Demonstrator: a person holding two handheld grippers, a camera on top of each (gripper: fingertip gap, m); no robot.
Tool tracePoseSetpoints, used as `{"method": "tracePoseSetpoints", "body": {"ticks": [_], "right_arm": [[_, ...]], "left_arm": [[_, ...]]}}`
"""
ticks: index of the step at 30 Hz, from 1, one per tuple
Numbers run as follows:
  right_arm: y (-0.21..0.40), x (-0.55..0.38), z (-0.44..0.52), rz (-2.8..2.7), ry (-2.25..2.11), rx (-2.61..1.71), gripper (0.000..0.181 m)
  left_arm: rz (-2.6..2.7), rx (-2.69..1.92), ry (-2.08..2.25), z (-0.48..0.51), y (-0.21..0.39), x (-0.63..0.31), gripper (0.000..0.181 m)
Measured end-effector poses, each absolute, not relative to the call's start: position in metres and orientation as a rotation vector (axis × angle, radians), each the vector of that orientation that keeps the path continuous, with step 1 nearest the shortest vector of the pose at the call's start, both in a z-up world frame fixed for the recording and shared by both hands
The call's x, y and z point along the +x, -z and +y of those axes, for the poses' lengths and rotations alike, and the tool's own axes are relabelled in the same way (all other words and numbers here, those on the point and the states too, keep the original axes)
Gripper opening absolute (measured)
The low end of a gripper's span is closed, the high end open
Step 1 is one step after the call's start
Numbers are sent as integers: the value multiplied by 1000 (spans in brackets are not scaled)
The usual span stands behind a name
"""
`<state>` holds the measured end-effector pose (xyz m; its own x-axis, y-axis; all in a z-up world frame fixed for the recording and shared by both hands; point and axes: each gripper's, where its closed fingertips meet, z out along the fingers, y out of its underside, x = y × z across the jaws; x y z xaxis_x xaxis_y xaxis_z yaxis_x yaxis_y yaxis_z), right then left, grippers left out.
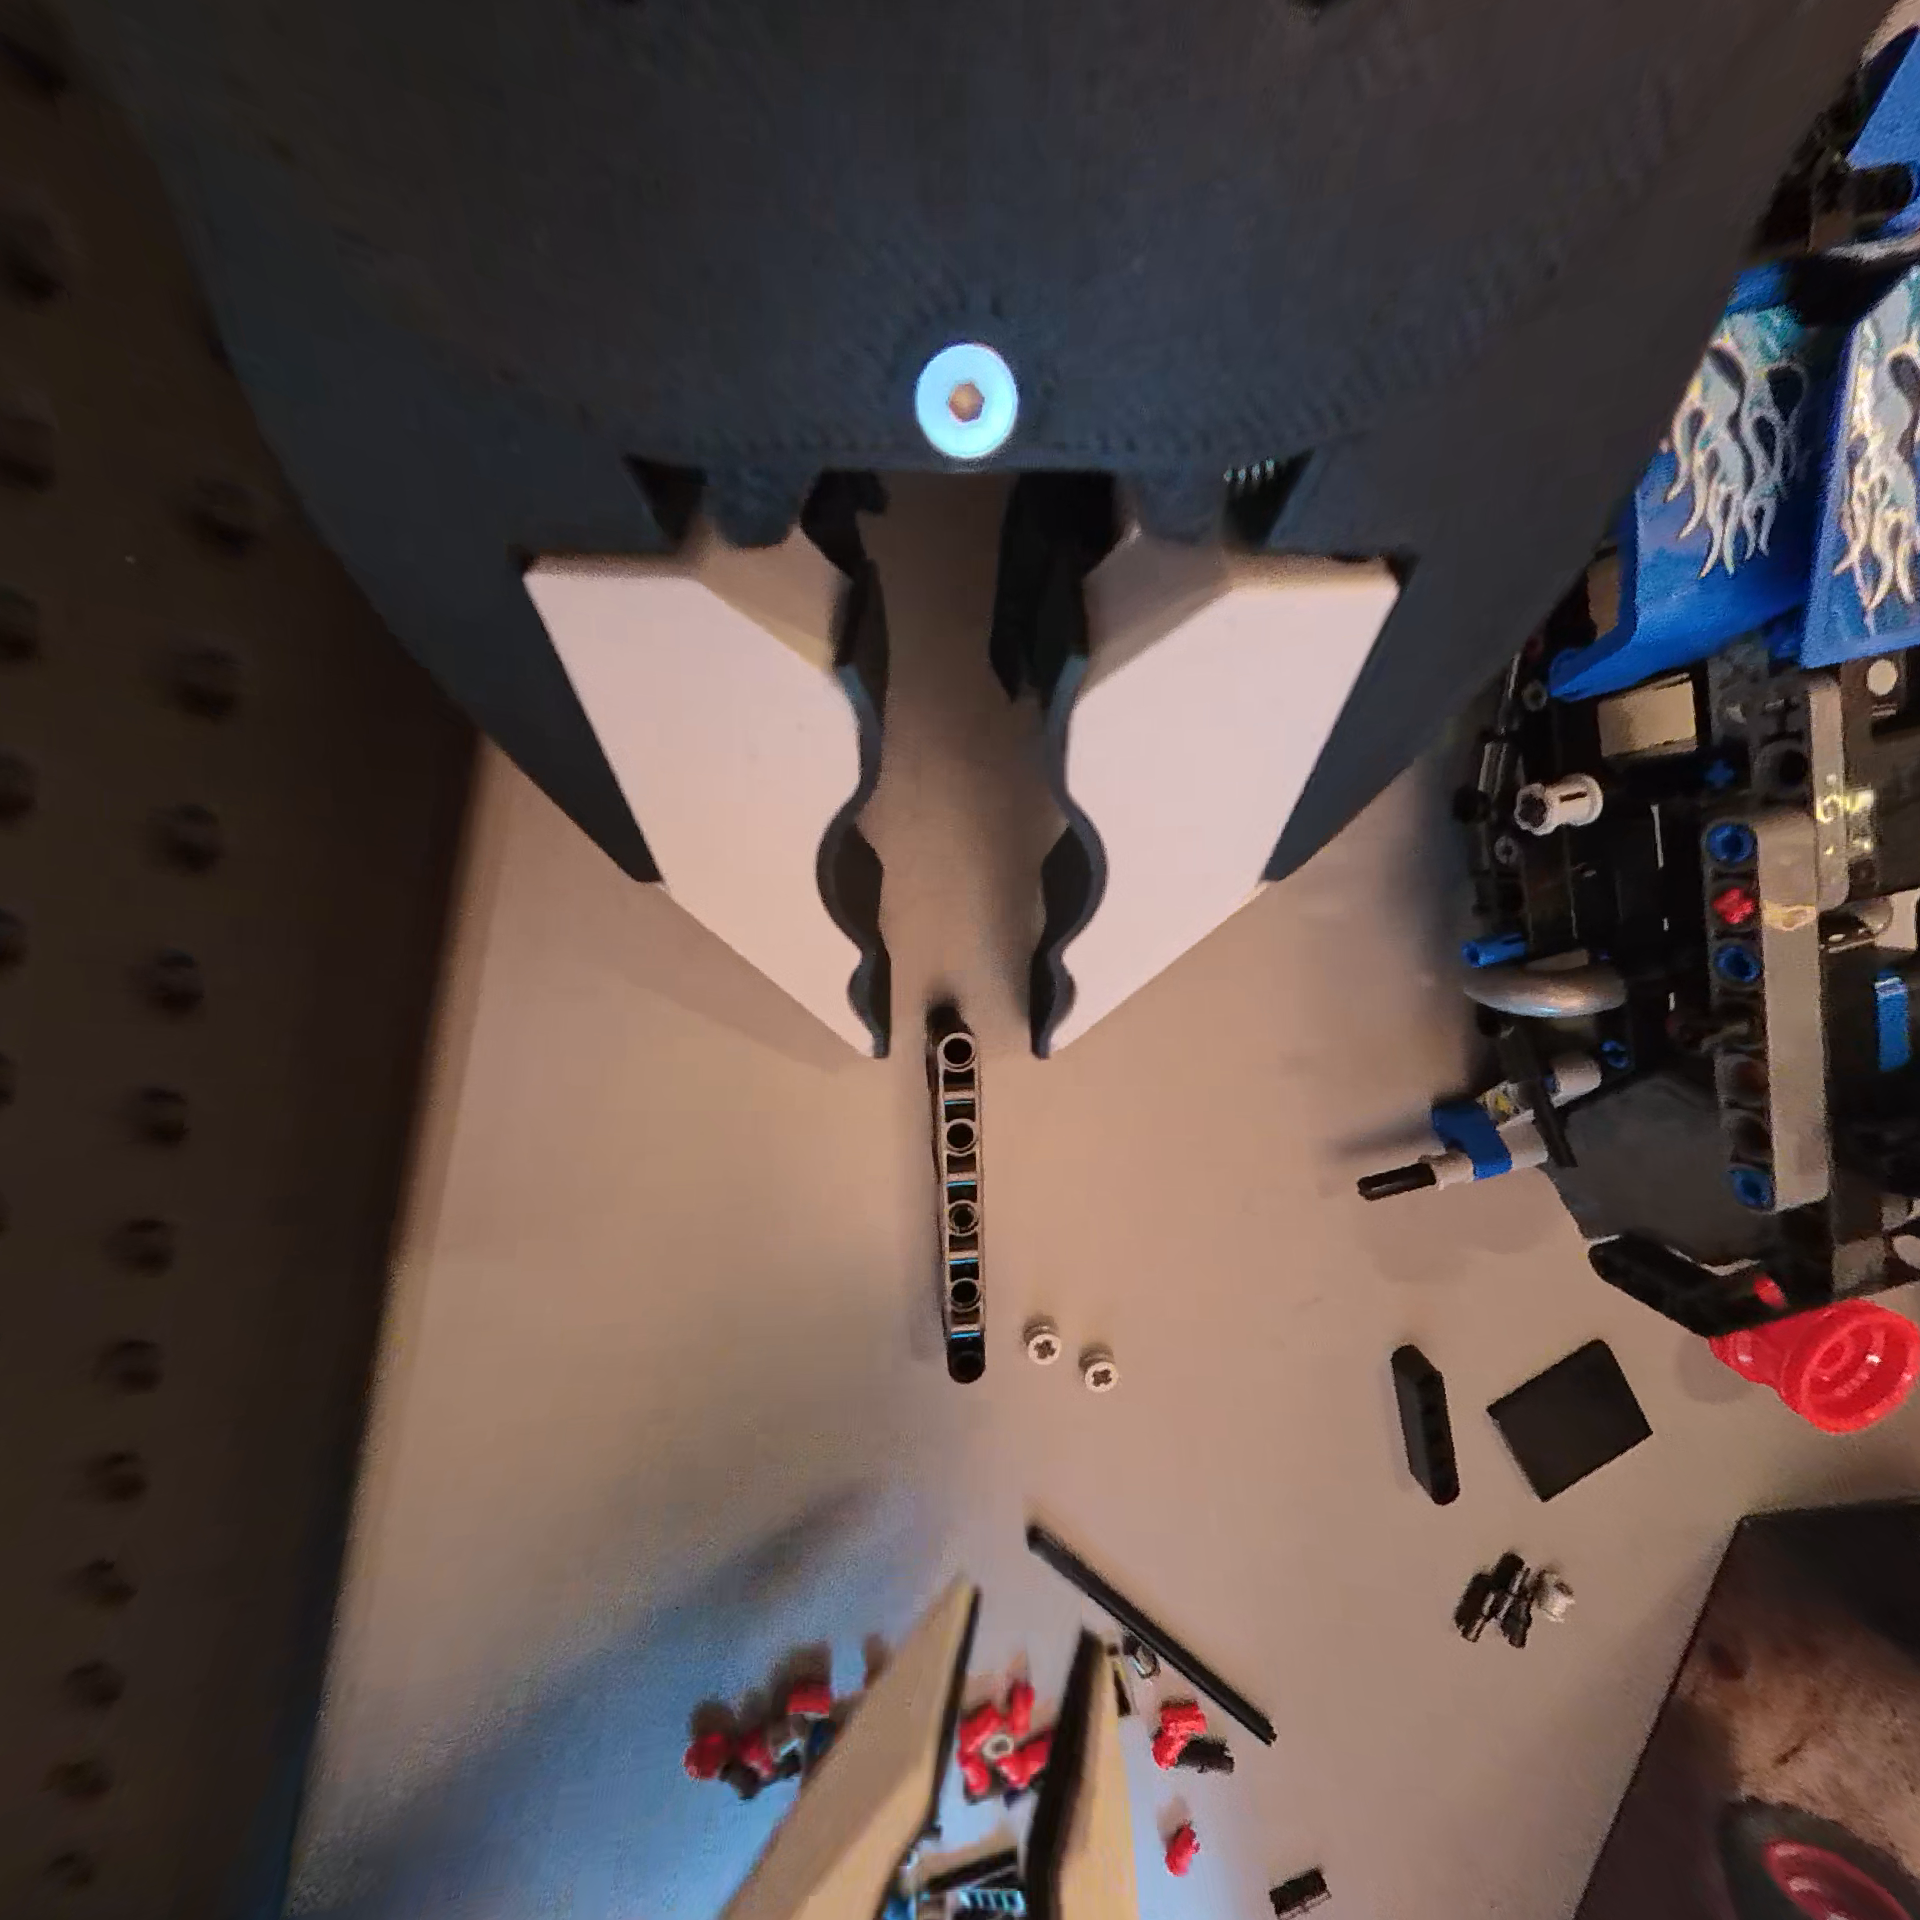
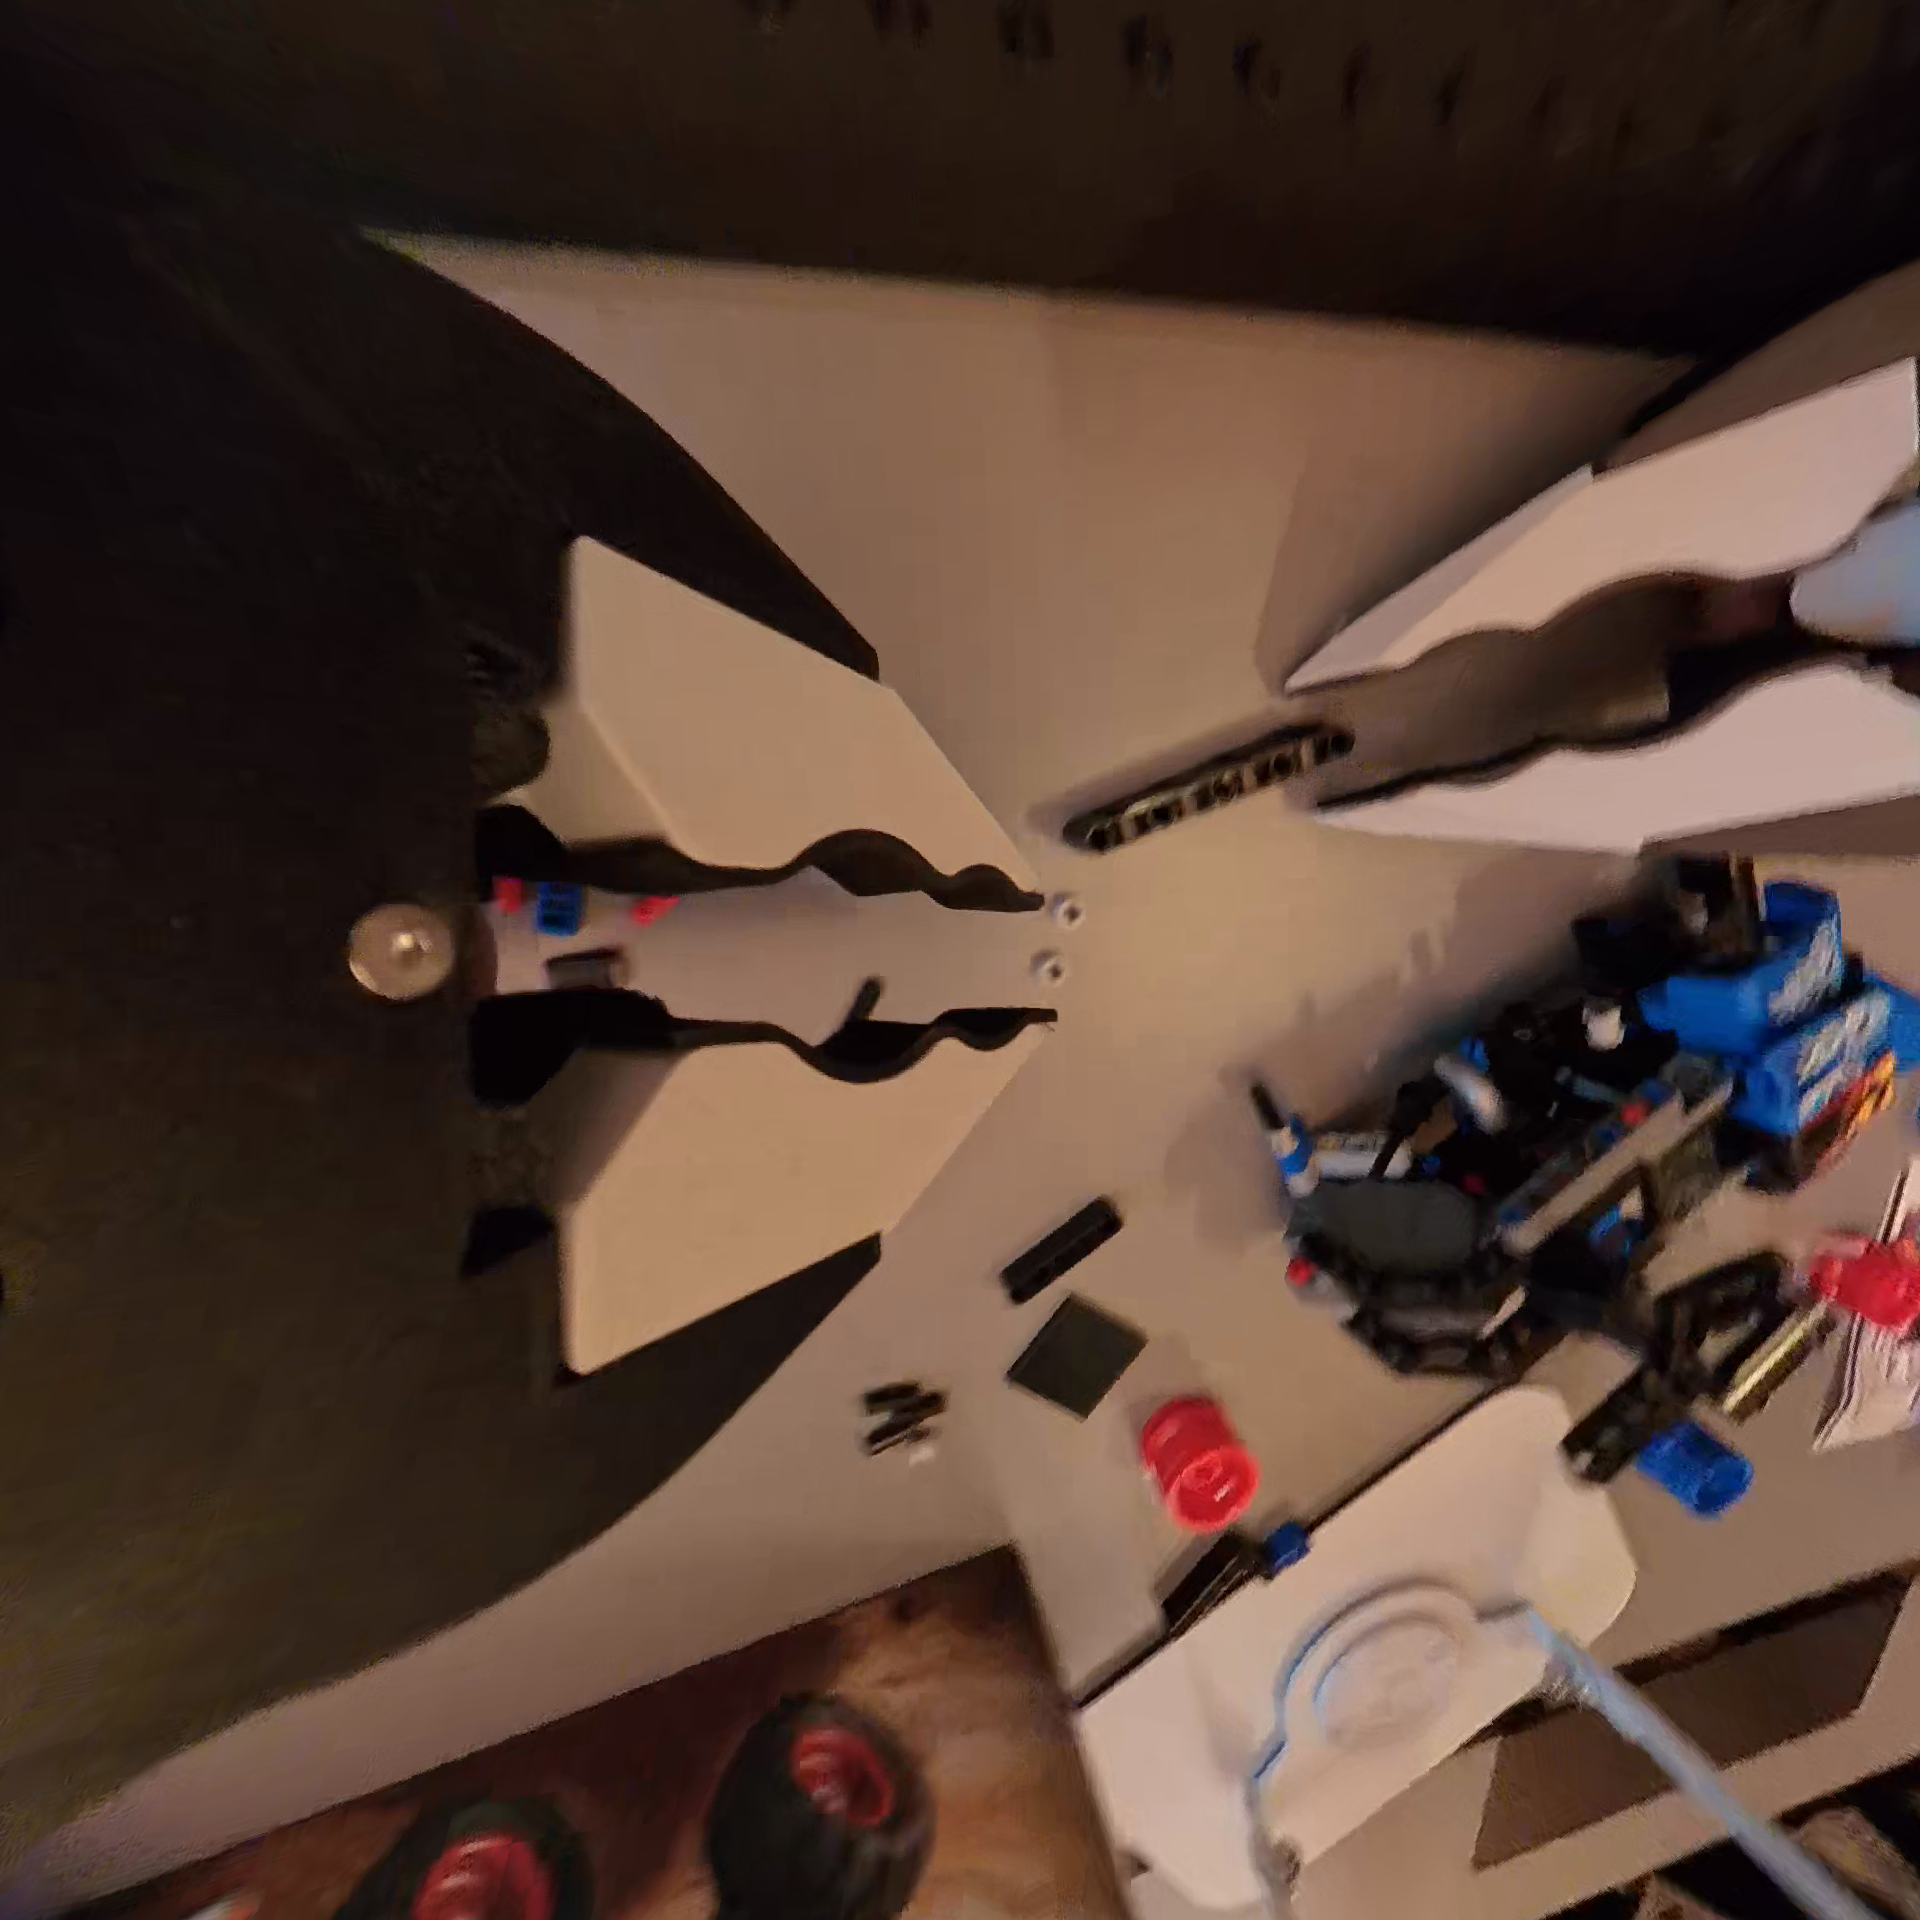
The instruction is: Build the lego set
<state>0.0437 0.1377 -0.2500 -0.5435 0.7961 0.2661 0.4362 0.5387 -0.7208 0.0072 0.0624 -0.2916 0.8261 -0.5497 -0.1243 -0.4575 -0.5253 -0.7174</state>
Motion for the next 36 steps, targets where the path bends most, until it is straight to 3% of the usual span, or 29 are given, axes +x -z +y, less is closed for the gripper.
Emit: {"method": "tracePoseSetpoints", "body": {"ticks": [12, 23, 36], "right_arm": [[257, 73, 229, -2060, -590, -1388, 17], [282, 61, 237, -2193, -502, -1410, 15], [271, 69, 259, -2064, -532, -1473, 11]], "left_arm": [[745, -2207, 131, 64, 291, 10, 29], [738, -2209, 144, 65, 291, 11, 28], [736, -2211, 139, 65, 291, 11, 28]]}}
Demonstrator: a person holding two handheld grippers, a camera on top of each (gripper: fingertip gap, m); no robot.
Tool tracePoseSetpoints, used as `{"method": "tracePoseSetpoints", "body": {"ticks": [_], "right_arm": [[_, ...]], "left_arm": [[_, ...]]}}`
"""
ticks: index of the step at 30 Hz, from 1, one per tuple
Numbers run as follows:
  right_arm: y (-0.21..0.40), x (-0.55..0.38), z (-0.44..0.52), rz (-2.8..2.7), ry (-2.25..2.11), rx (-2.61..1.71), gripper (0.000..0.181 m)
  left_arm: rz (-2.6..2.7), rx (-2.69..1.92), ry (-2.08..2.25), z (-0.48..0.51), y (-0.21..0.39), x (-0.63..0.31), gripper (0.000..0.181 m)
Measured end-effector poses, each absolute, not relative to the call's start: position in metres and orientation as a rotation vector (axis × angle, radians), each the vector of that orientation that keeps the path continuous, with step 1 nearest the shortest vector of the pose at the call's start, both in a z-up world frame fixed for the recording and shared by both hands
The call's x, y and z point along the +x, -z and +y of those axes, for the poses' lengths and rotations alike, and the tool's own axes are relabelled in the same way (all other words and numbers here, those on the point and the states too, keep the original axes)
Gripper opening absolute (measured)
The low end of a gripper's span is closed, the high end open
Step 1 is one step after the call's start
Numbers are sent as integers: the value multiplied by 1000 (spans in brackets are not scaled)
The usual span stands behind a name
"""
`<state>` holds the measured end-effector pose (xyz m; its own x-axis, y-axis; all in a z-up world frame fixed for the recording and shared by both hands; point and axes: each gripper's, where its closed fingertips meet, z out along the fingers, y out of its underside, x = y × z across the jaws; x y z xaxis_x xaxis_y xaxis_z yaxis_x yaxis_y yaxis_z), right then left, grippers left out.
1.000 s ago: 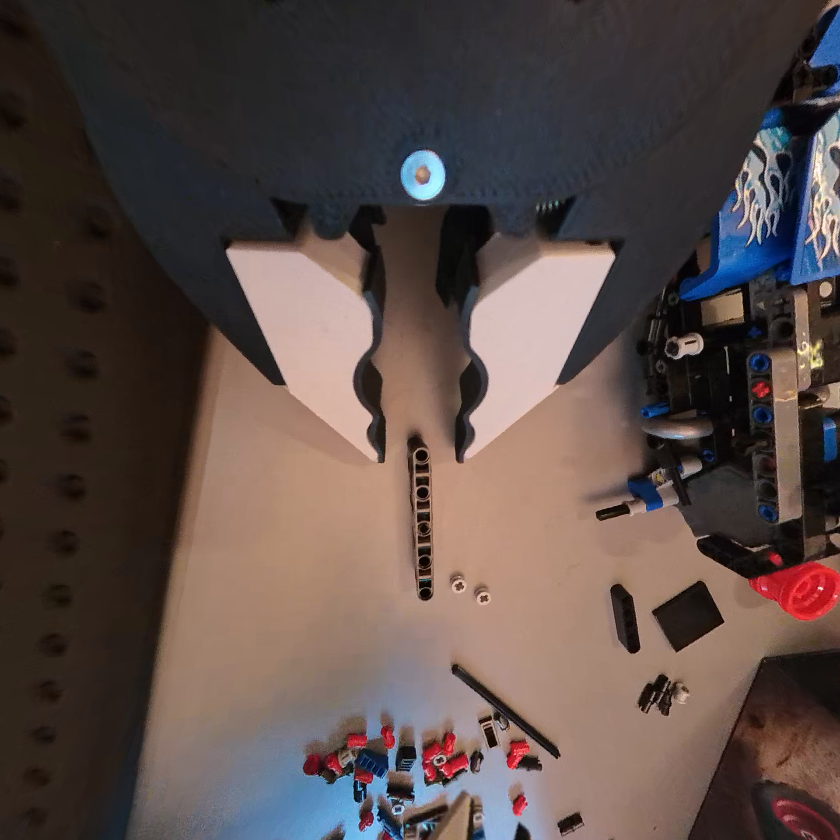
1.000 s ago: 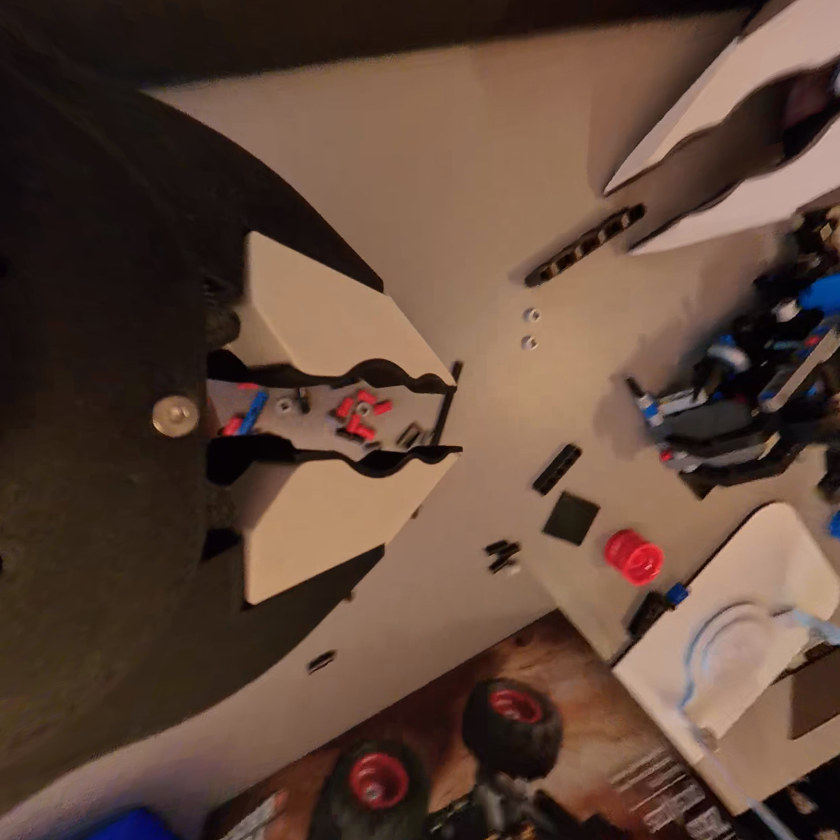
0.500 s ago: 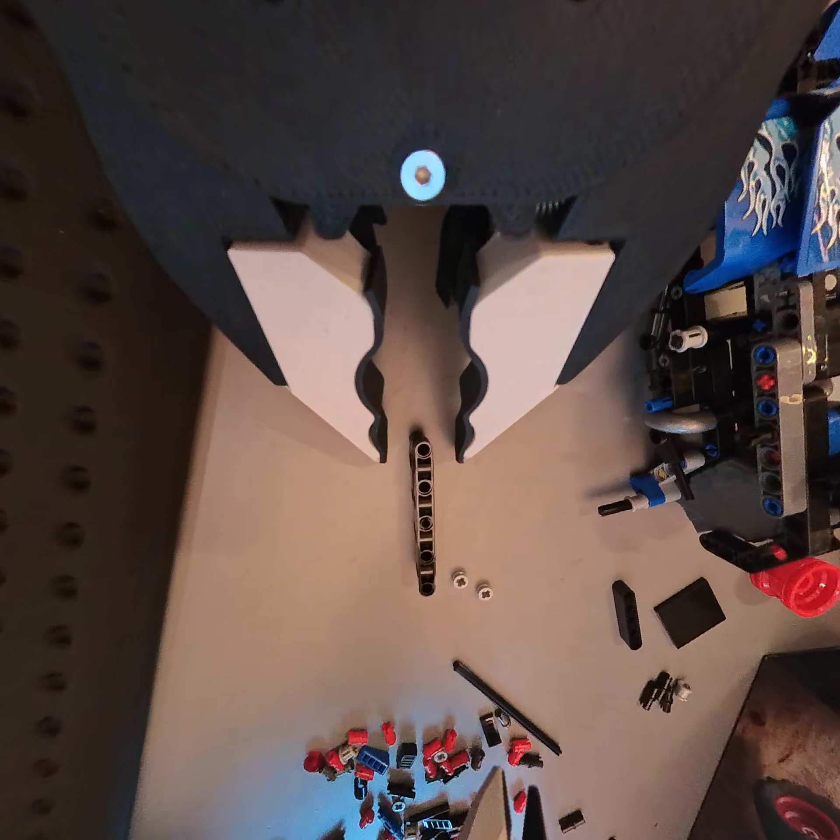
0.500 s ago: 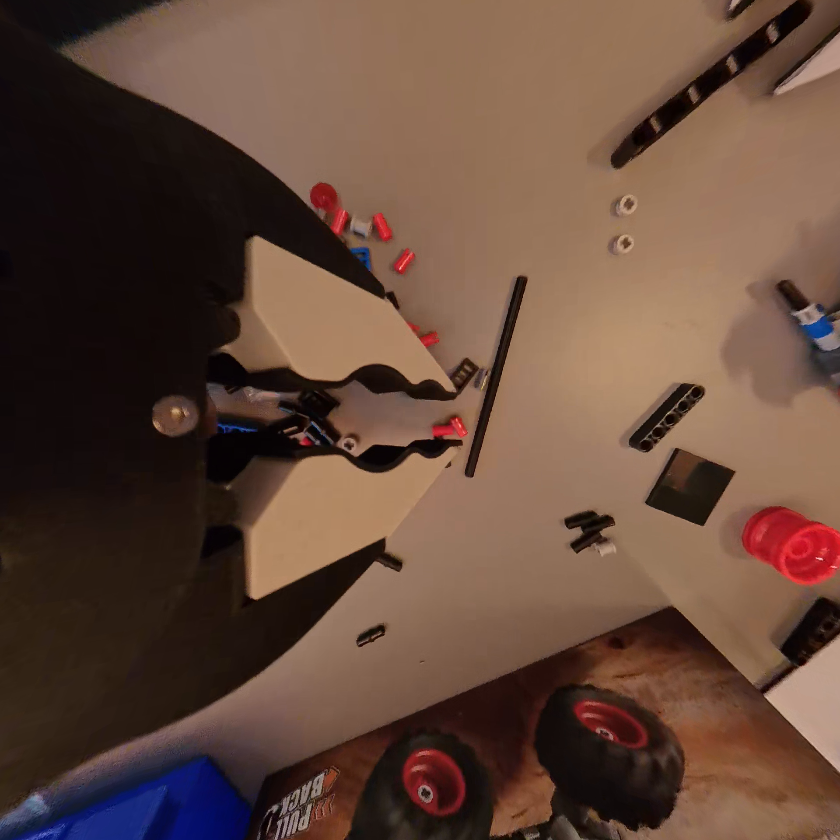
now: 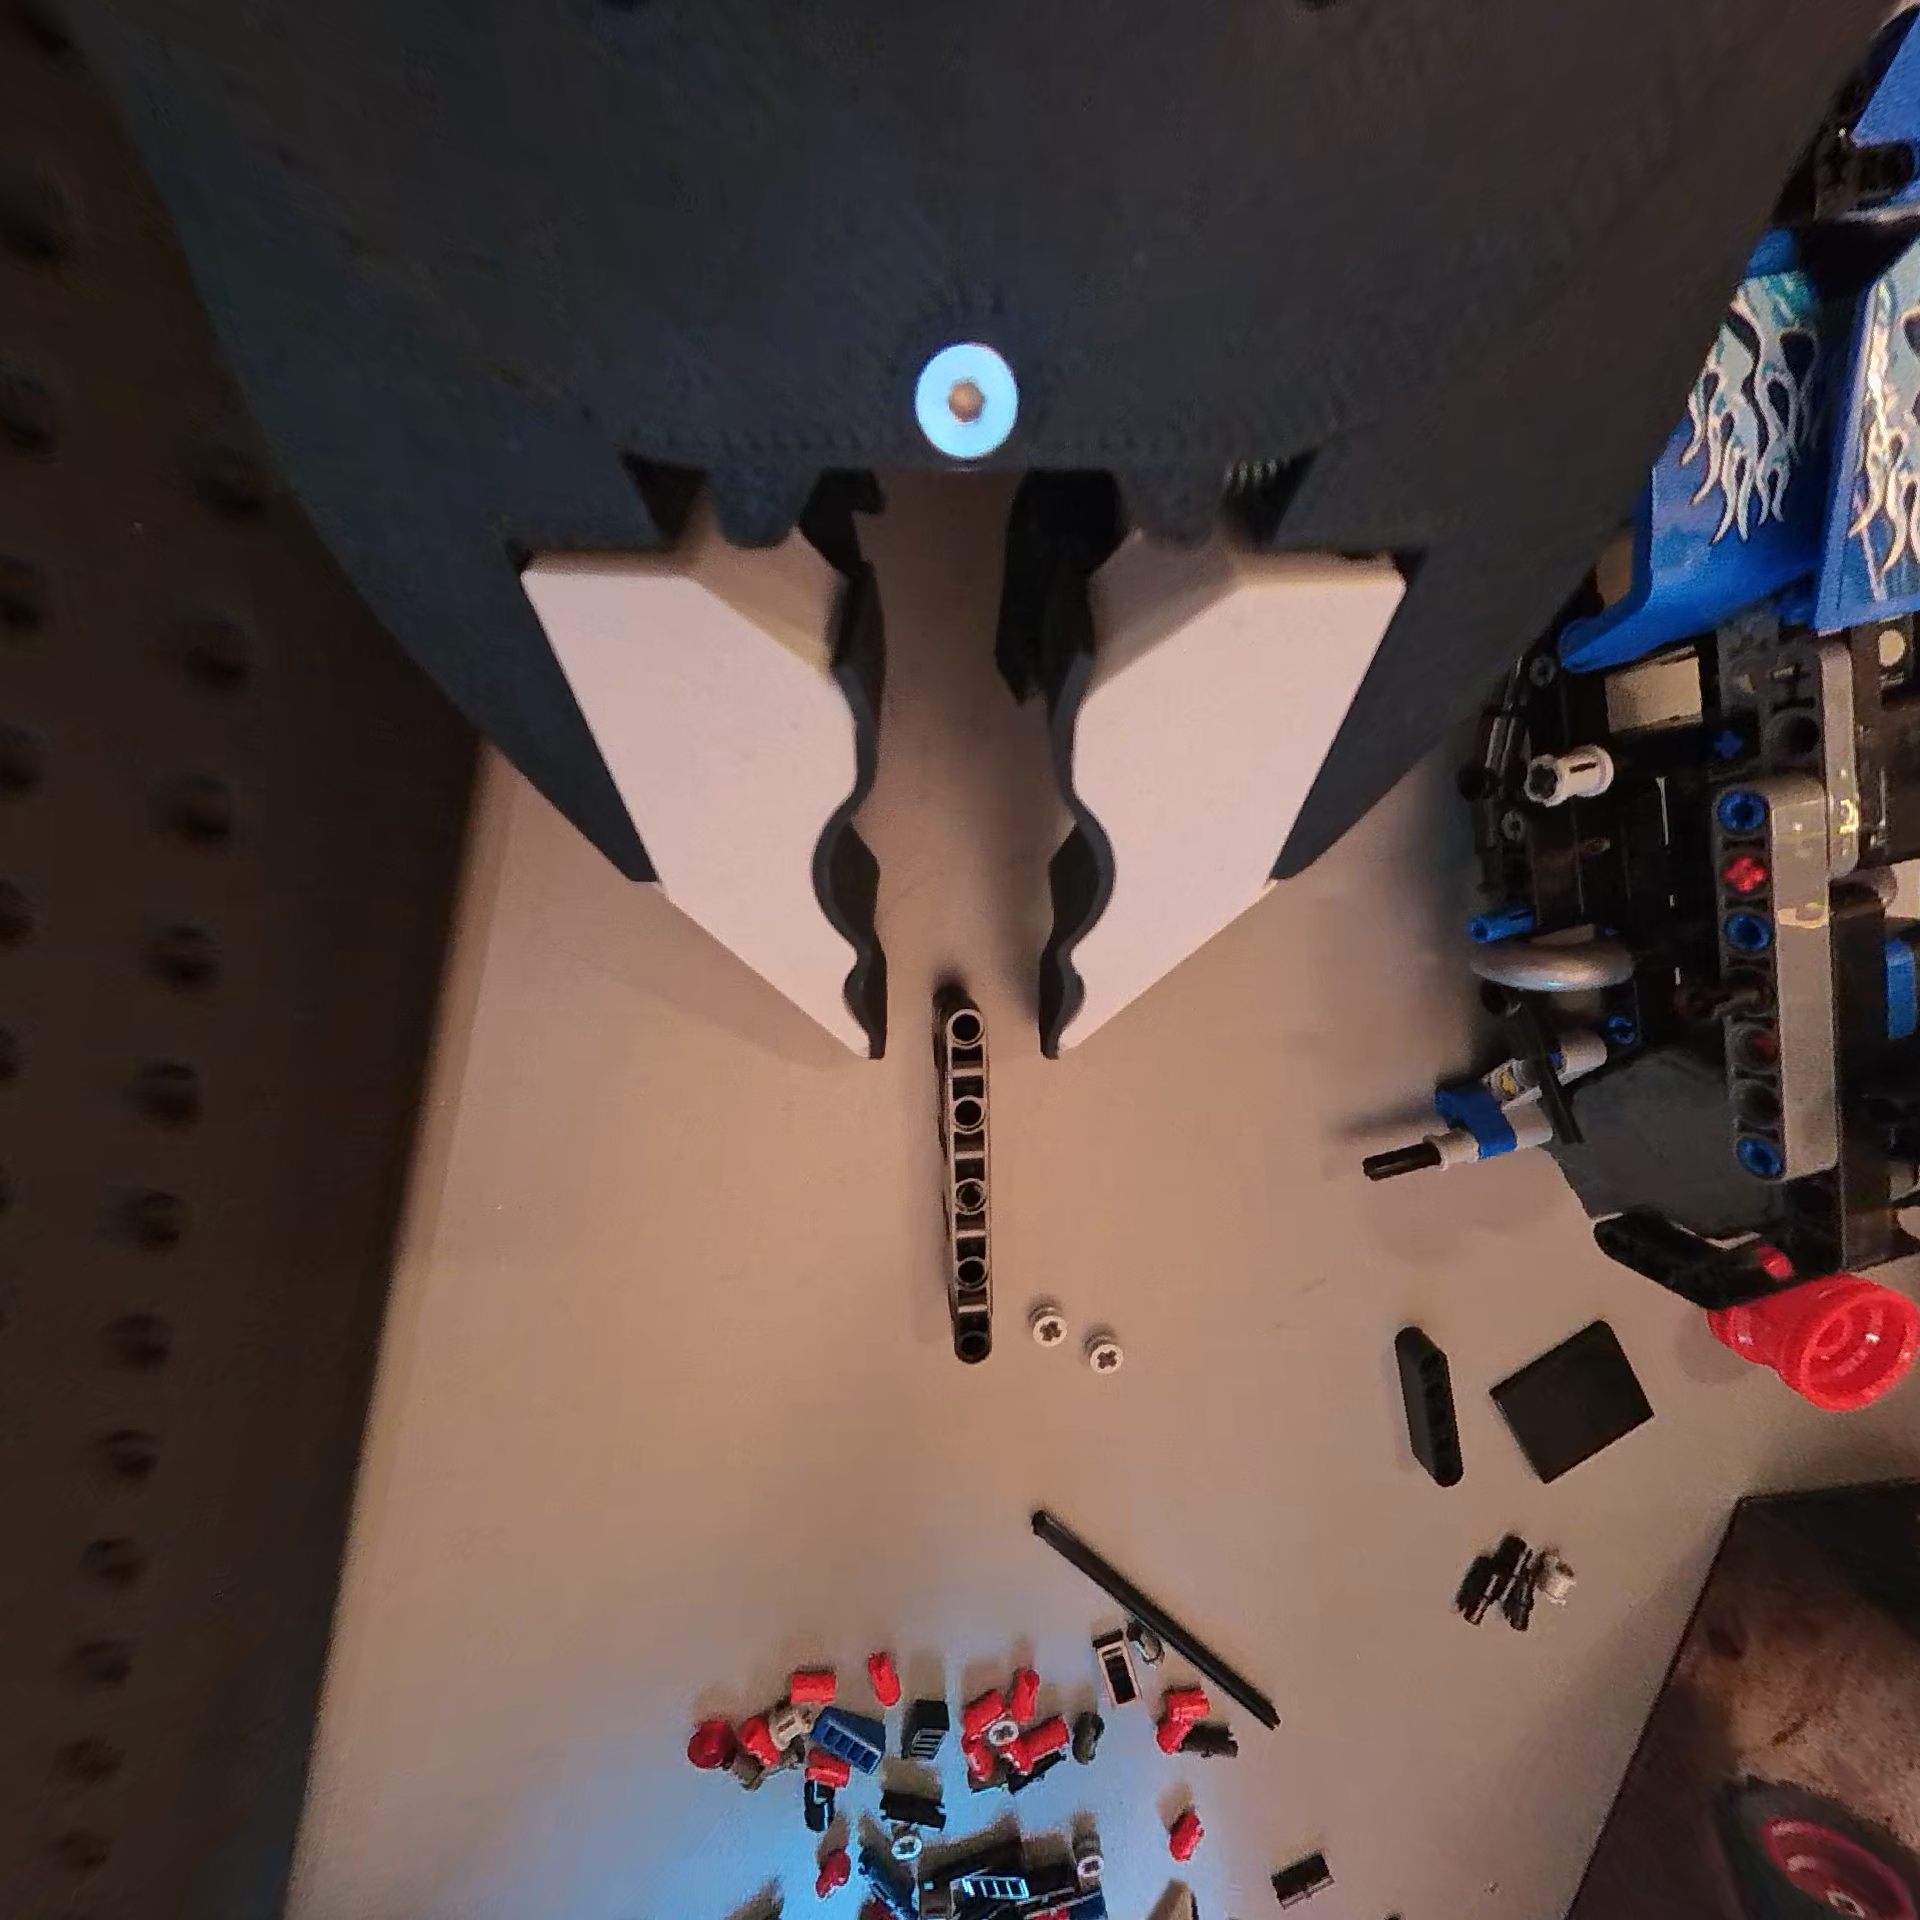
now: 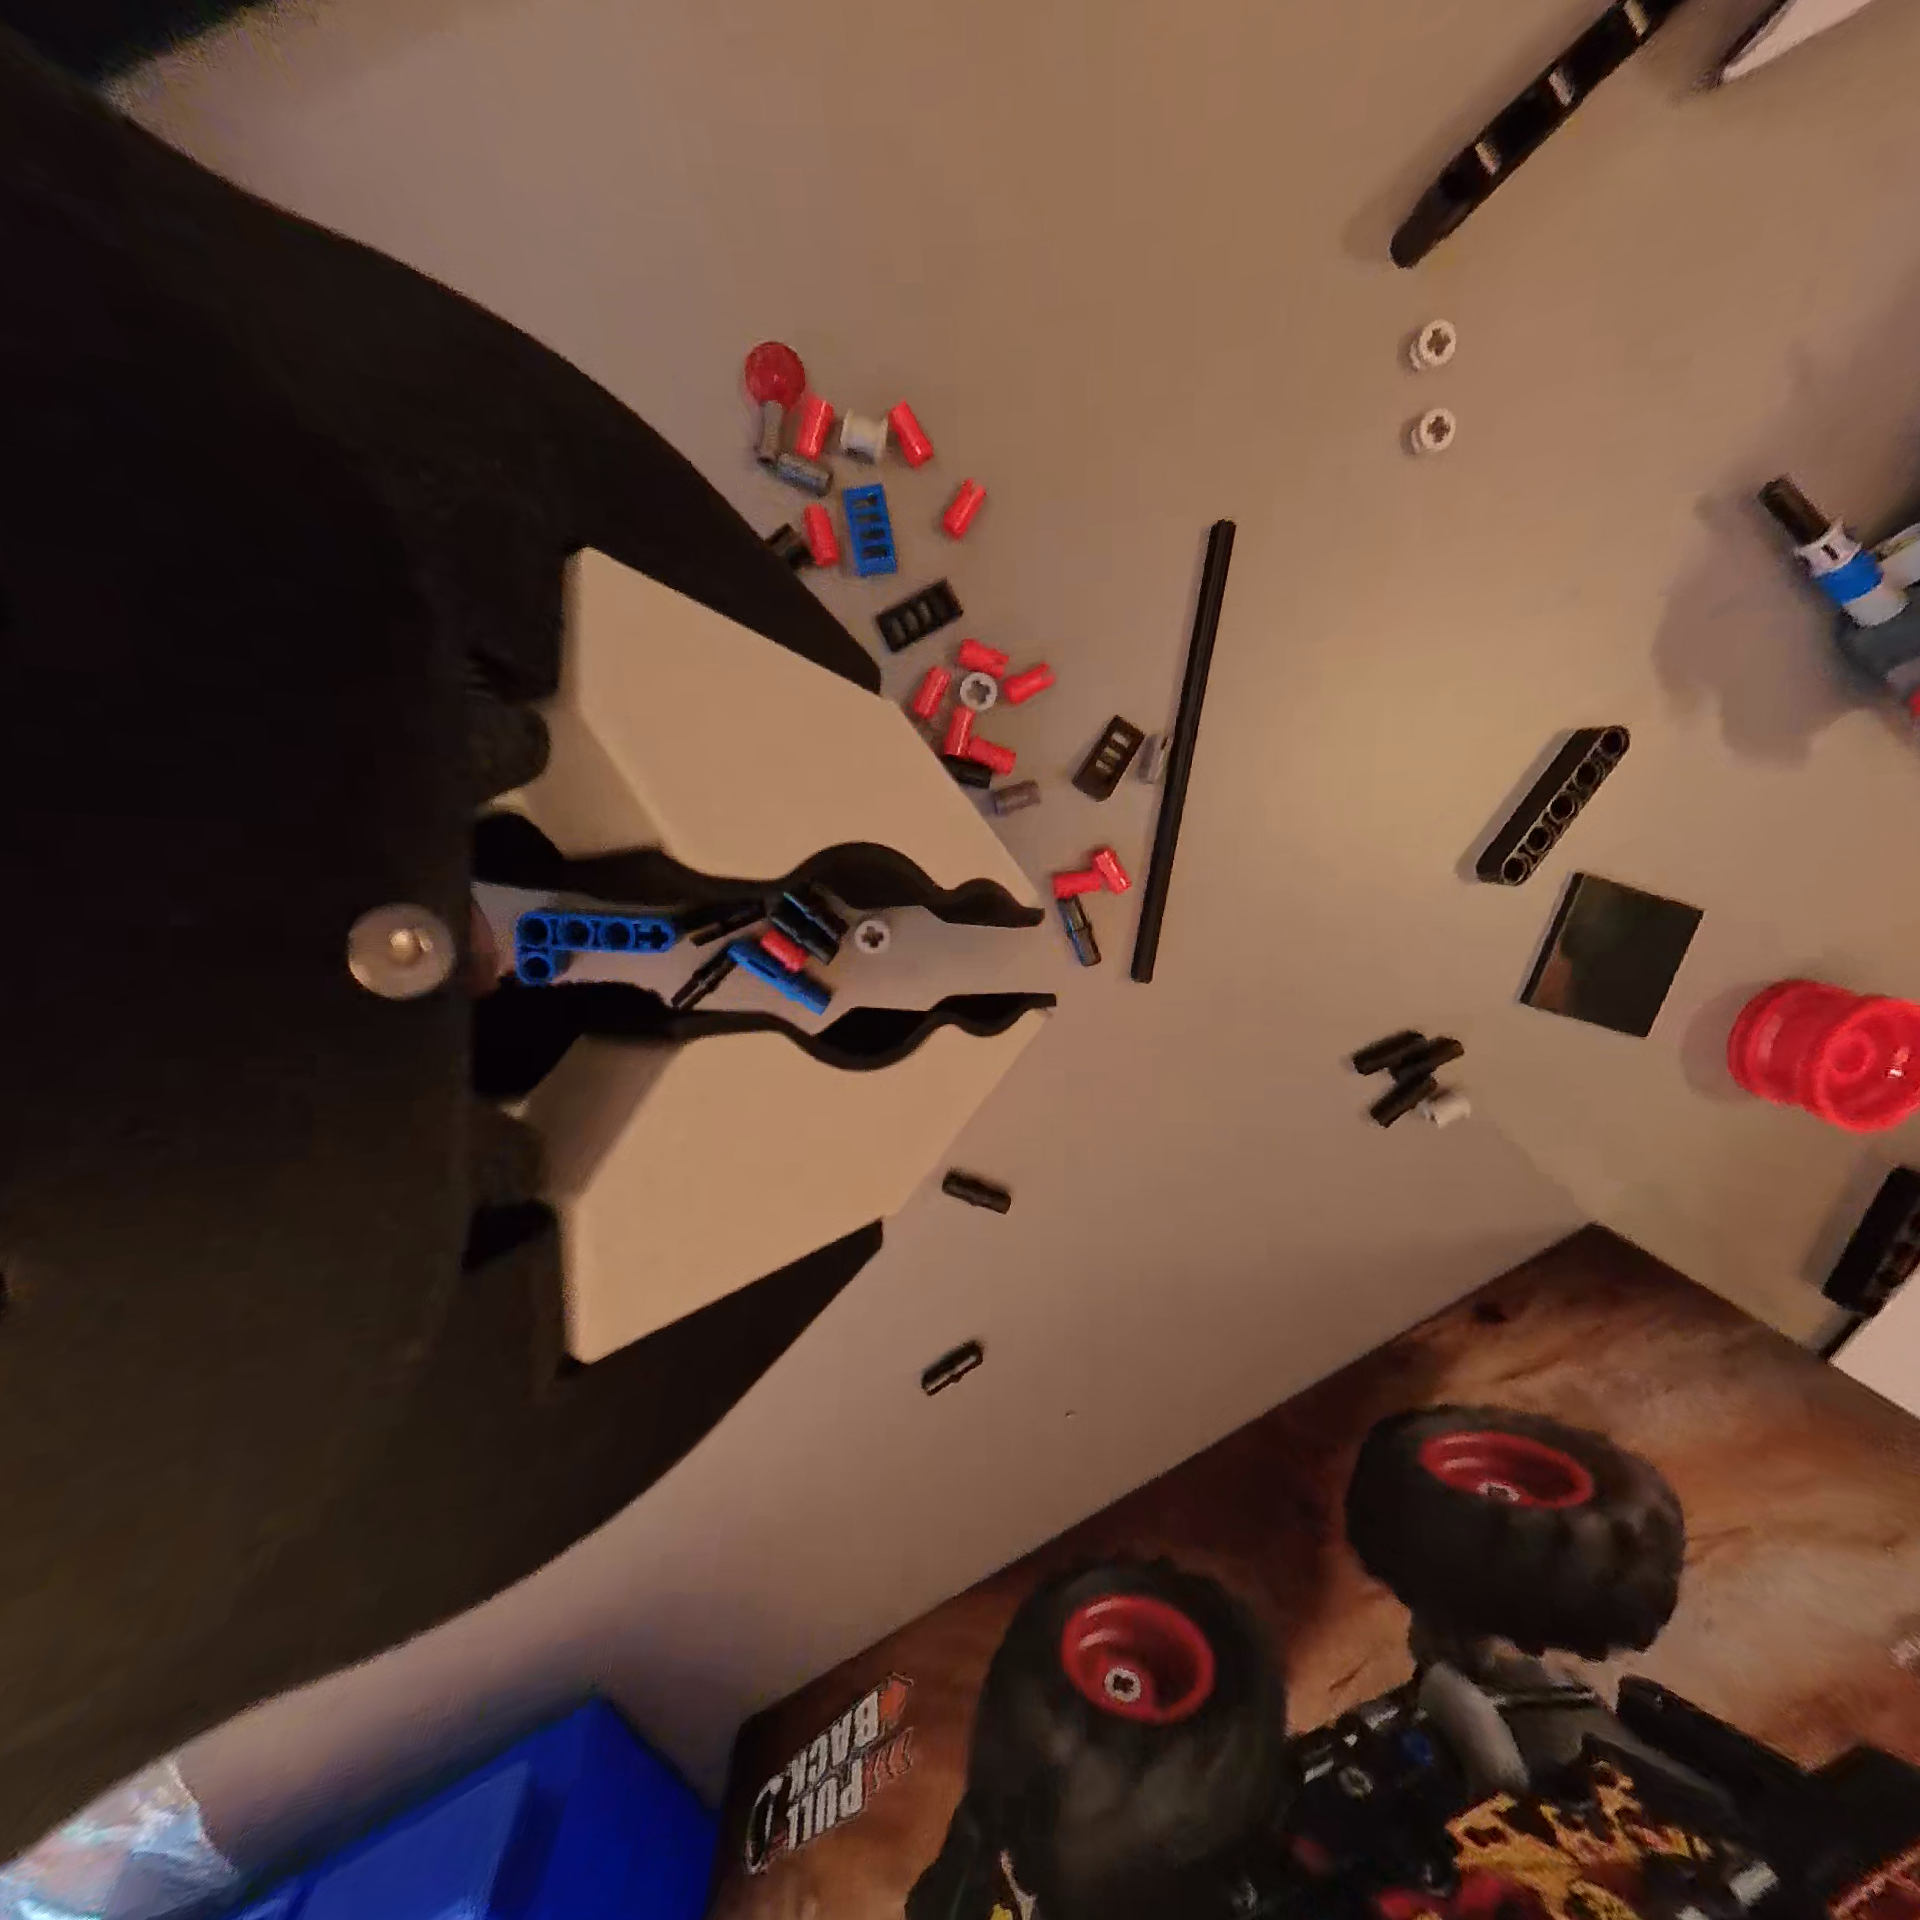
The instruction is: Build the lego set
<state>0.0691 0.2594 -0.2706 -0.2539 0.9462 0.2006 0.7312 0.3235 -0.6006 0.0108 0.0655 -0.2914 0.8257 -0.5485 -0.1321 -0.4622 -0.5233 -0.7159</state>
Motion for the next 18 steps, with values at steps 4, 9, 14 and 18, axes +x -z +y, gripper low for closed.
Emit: {"method": "tracePoseSetpoints", "body": {"ticks": [4, 9, 14, 18], "right_arm": [[279, 63, 259, -2077, -518, -1509, 11], [287, 55, 256, -2061, -602, -1614, 16], [289, 55, 258, -2032, -664, -1686, 13], [290, 55, 254, -2035, -698, -1707, 11]], "left_arm": [[733, -2211, 145, 66, 292, 11, 27], [730, -2212, 145, 66, 292, 11, 27], [729, -2213, 148, 66, 292, 11, 27], [728, -2213, 150, 66, 292, 11, 27]]}}
